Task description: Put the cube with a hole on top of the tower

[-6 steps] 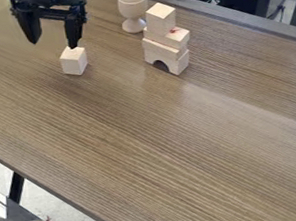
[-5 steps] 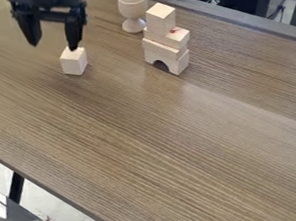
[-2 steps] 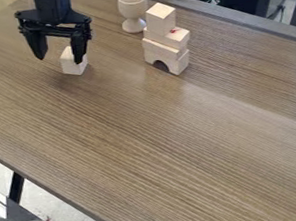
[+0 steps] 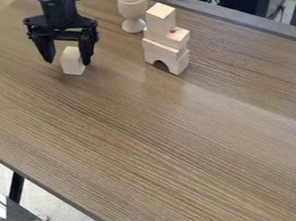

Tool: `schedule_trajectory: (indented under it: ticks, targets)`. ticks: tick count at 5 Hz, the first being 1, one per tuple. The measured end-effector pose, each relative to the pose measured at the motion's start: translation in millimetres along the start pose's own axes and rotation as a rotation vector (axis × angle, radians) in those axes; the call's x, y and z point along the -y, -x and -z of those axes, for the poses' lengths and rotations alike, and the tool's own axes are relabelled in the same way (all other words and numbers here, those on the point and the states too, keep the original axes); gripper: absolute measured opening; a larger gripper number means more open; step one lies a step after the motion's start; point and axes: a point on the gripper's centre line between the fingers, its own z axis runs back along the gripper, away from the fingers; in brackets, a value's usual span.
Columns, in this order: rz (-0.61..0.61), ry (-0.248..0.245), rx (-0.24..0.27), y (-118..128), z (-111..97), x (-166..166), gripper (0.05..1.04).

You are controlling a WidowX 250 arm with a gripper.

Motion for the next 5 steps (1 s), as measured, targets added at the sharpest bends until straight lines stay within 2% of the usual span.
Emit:
schedule_trajectory:
  ticks: [1, 2, 3, 4, 5]
  targets:
    - [-0.013, 0.008, 0.022, -3, 1, 1, 0.688]
    - [-0.038, 0.024, 0.020, -4, 0, 4, 0.532]
    - [-0.049, 0.030, 0.016, -13, -16, 15, 0.532]
    - [-0.113, 0.042, 0.061, -29, -61, 30, 0.531]
    - [-0.149, 0.031, 0.132, -42, -112, 50, 0.532]
